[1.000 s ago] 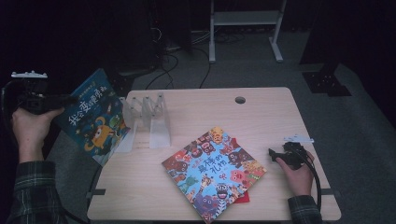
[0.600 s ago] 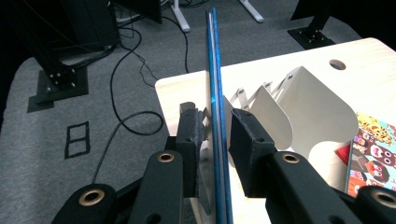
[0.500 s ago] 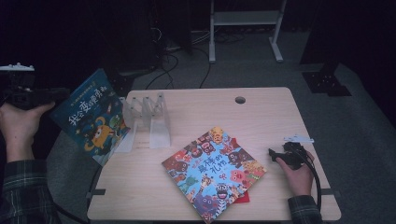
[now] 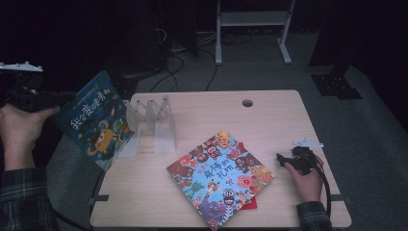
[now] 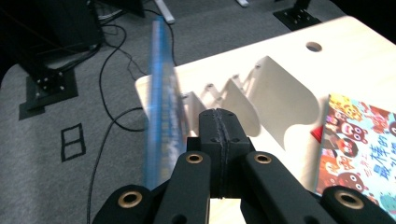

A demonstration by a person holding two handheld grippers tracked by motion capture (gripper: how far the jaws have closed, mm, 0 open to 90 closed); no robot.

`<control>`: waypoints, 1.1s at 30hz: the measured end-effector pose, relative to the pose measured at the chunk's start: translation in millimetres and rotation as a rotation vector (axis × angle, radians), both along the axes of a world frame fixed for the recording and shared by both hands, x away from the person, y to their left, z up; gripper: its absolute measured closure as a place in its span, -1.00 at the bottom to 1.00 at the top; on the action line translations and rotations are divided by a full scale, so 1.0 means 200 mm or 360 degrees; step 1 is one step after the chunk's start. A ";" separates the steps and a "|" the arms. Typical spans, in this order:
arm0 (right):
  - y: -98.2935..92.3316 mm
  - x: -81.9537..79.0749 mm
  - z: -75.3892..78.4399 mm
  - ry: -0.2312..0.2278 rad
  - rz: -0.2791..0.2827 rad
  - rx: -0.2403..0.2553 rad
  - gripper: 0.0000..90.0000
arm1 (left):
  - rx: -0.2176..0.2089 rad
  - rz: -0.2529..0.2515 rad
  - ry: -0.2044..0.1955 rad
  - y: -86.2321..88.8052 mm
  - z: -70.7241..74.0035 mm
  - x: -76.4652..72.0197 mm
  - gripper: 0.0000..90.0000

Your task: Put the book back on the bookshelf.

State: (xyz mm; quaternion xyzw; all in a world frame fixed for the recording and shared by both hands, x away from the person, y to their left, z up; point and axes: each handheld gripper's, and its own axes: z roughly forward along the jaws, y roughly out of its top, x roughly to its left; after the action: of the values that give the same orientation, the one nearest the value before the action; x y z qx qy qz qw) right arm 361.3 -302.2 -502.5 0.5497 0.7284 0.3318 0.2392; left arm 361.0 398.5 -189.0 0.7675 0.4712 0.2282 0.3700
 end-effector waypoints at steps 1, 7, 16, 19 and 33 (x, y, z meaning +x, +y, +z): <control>0.00 0.00 0.00 0.0001 -0.0001 0.0001 -0.51 | 0.0005 -0.0017 0.0000 -0.02 -0.01 -0.01 1.00; 0.00 0.00 0.00 0.0001 0.0000 0.0001 -0.51 | 0.0034 -0.0107 0.0031 -0.15 -0.08 -0.02 0.84; 0.00 0.00 0.00 0.0000 0.0002 0.0000 -0.52 | 0.0049 -0.0271 0.0076 -0.39 -0.30 -0.04 0.25; 0.00 0.00 0.00 0.0000 0.0002 0.0000 -0.52 | 0.0053 -0.0306 0.0087 -0.43 -0.36 -0.04 0.09; 0.00 -0.01 0.00 0.0003 0.0024 -0.0004 -0.53 | 0.0095 -0.0547 0.0207 -0.64 -0.82 -0.04 -0.39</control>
State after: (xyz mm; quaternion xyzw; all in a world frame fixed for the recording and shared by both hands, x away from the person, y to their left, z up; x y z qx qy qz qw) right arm 359.4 -302.8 -502.6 0.5441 0.7331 0.3324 0.2366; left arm 353.2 270.1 -352.5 0.8604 0.3490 0.1254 0.3495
